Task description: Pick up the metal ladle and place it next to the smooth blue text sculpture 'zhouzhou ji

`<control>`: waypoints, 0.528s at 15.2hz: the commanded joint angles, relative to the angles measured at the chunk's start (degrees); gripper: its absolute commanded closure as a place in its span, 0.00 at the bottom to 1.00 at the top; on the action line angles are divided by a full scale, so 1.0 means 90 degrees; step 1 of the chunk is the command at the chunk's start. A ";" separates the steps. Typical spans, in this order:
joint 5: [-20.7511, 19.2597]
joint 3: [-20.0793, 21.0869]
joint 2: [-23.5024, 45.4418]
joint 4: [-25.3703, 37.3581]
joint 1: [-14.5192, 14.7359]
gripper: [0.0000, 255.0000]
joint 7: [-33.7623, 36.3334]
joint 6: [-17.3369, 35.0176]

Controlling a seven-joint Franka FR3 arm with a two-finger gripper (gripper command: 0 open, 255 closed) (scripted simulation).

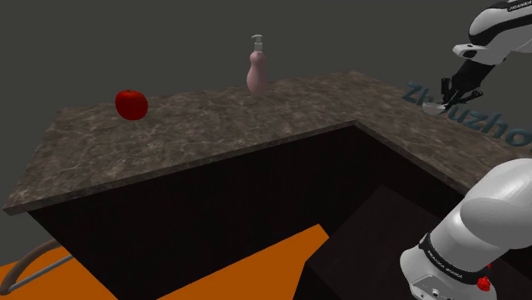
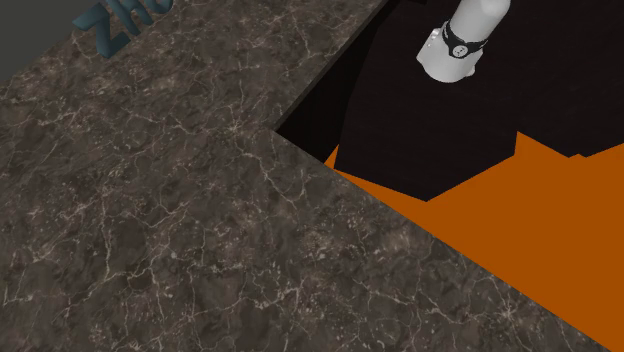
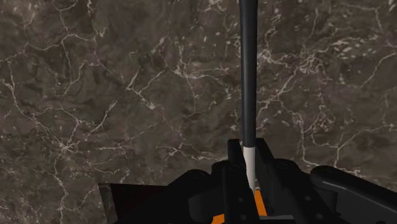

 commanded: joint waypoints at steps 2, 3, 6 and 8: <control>0.0028 -0.0101 0.0081 -0.0207 0.0027 1.00 -0.0050 0.0279; 0.0043 -0.0138 0.0115 -0.0268 0.0039 1.00 -0.0071 0.0369; 0.0100 -0.0256 0.0230 -0.0445 0.0086 1.00 -0.0142 0.0640; 0.0151 -0.0342 0.0319 -0.0557 0.0125 1.00 -0.0199 0.0823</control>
